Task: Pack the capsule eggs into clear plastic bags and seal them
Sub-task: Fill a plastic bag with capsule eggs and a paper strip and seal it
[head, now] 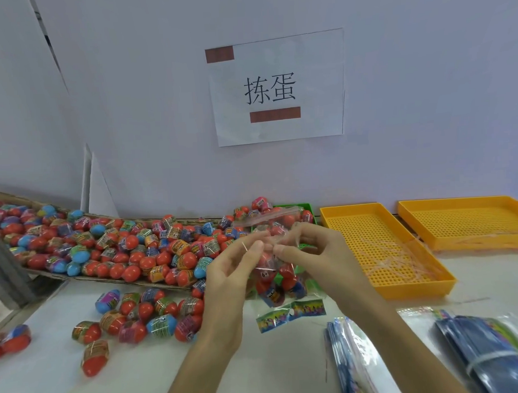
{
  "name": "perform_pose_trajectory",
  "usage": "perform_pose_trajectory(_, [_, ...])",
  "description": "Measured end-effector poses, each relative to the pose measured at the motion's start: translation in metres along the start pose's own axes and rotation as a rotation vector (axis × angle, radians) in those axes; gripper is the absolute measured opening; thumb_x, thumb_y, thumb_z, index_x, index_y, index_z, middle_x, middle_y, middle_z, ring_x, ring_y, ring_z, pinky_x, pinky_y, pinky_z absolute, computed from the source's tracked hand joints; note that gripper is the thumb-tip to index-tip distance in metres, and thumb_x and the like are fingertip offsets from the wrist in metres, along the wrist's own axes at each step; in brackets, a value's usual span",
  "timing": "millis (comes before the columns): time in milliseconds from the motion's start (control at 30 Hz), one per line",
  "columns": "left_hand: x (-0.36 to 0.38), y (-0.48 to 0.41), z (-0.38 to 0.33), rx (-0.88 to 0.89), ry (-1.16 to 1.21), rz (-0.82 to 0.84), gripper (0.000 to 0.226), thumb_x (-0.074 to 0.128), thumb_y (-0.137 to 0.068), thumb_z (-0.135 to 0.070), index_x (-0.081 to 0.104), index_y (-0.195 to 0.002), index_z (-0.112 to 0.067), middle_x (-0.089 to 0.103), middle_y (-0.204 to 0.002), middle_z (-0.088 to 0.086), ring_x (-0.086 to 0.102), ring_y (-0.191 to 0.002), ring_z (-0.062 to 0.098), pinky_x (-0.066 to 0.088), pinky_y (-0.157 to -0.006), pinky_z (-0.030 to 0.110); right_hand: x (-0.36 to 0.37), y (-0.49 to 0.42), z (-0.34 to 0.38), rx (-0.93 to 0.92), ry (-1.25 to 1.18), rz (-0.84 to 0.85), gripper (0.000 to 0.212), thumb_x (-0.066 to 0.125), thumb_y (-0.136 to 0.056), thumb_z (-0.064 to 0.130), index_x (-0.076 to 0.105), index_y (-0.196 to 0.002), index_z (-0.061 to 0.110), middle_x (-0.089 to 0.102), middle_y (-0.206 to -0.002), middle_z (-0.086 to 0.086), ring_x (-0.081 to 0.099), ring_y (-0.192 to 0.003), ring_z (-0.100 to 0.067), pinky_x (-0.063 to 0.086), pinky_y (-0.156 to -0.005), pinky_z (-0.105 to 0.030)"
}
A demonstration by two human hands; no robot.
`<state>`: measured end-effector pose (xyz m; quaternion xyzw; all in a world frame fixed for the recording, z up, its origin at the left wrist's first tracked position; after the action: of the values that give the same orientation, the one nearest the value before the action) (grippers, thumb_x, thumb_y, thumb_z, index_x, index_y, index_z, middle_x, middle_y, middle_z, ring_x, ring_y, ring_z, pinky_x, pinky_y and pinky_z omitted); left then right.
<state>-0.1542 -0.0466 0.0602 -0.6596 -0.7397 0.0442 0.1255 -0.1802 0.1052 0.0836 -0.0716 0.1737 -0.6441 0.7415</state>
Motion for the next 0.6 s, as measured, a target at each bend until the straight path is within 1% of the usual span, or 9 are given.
perform_pose_trajectory(33, [-0.0022, -0.0004, -0.0001, 0.003, 0.005, -0.039, 0.025, 0.066, -0.091, -0.033, 0.077, -0.110, -0.022, 0.077, -0.108, 0.001, 0.071, -0.105, 0.019, 0.056, -0.093, 0.047, 0.0016, 0.0005, 0.0005, 0.002, -0.012, 0.005, 0.014, 0.080, -0.085, 0.026, 0.072, -0.074, 0.031, 0.074, -0.085, 0.005, 0.071, -0.085, -0.013, 0.060, -0.076, -0.032])
perform_pose_trajectory(100, [-0.0071, -0.0008, -0.0012, 0.006, 0.019, -0.103, 0.024, 0.065, -0.089, -0.031, 0.079, -0.105, -0.021, 0.078, -0.103, 0.001, 0.072, -0.102, 0.019, 0.056, -0.089, 0.043, 0.0026, 0.0005, 0.0009, 0.015, -0.040, -0.010, 0.004, 0.079, -0.084, 0.031, 0.075, -0.084, 0.031, 0.074, -0.088, 0.010, 0.071, -0.087, -0.008, 0.061, -0.077, -0.030])
perform_pose_trajectory(167, [-0.0105, -0.0011, -0.0031, 0.008, 0.046, -0.140, 0.028, 0.067, -0.082, -0.034, 0.080, -0.102, -0.019, 0.078, -0.100, 0.003, 0.073, -0.099, 0.019, 0.056, -0.087, 0.041, 0.0019, 0.0001, 0.0000, 0.041, -0.083, -0.047, 0.008, 0.078, -0.084, 0.034, 0.075, -0.089, 0.029, 0.074, -0.088, 0.012, 0.071, -0.087, -0.005, 0.062, -0.072, -0.028])
perform_pose_trajectory(267, [-0.0111, -0.0014, -0.0032, 0.004, 0.079, -0.159, 0.029, 0.069, -0.079, -0.036, 0.081, -0.096, -0.015, 0.077, -0.097, 0.007, 0.072, -0.095, 0.021, 0.057, -0.090, 0.047, -0.0015, 0.0006, -0.0019, 0.070, -0.135, -0.109, 0.004, 0.077, -0.086, 0.027, 0.076, -0.086, 0.023, 0.075, -0.084, 0.007, 0.072, -0.083, -0.010, 0.060, -0.067, -0.026])
perform_pose_trajectory(300, [-0.0105, -0.0013, -0.0025, 0.002, 0.082, -0.163, 0.029, 0.069, -0.080, -0.038, 0.081, -0.094, -0.015, 0.077, -0.097, 0.007, 0.072, -0.095, 0.022, 0.057, -0.089, 0.046, -0.0023, 0.0010, -0.0025, 0.081, -0.145, -0.123, 0.003, 0.077, -0.087, 0.024, 0.077, -0.085, 0.022, 0.075, -0.083, 0.005, 0.072, -0.082, -0.011, 0.060, -0.067, -0.025])
perform_pose_trajectory(400, [-0.0085, -0.0007, -0.0014, 0.001, 0.103, -0.165, 0.028, 0.066, -0.085, -0.039, 0.081, -0.094, -0.017, 0.078, -0.098, 0.008, 0.073, -0.096, 0.024, 0.057, -0.081, 0.034, -0.0044, 0.0011, -0.0046, 0.109, -0.208, -0.143, 0.002, 0.080, -0.084, 0.017, 0.078, -0.084, 0.019, 0.076, -0.082, 0.001, 0.073, -0.081, -0.014, 0.058, -0.066, -0.022])
perform_pose_trajectory(433, [-0.0082, -0.0008, -0.0013, -0.002, 0.110, -0.163, 0.027, 0.065, -0.087, -0.038, 0.082, -0.095, -0.018, 0.078, -0.099, 0.009, 0.073, -0.097, 0.025, 0.057, -0.082, 0.035, -0.0053, 0.0014, -0.0045, 0.112, -0.219, -0.148, 0.005, 0.081, -0.082, 0.016, 0.078, -0.085, 0.019, 0.076, -0.082, 0.000, 0.073, -0.080, -0.014, 0.057, -0.065, -0.020])
perform_pose_trajectory(500, [-0.0088, -0.0009, -0.0012, -0.011, 0.133, -0.169, 0.026, 0.065, -0.087, -0.035, 0.081, -0.097, -0.018, 0.078, -0.100, 0.011, 0.073, -0.099, 0.027, 0.057, -0.086, 0.041, -0.0060, 0.0019, -0.0033, 0.105, -0.211, -0.152, 0.011, 0.084, -0.079, 0.014, 0.077, -0.086, 0.018, 0.075, -0.081, -0.001, 0.072, -0.079, -0.015, 0.054, -0.064, -0.017])
perform_pose_trajectory(600, [-0.0100, -0.0005, -0.0018, -0.012, 0.128, -0.177, 0.028, 0.065, -0.083, -0.036, 0.081, -0.098, -0.018, 0.077, -0.098, 0.011, 0.072, -0.094, 0.024, 0.056, -0.081, 0.041, -0.0041, 0.0027, -0.0022, 0.088, -0.227, -0.129, 0.014, 0.086, -0.077, 0.012, 0.074, -0.079, 0.019, 0.072, -0.074, -0.003, 0.068, -0.071, -0.013, 0.053, -0.063, -0.018])
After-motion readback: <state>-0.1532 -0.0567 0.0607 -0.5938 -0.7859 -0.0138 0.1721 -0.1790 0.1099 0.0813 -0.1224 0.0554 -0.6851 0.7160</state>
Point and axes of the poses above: each hand's wrist, its own y-axis away from the middle knuckle, its own x-axis out of the palm, z = x × y, the point moved 5 cm from there along -y, towards the middle knuckle
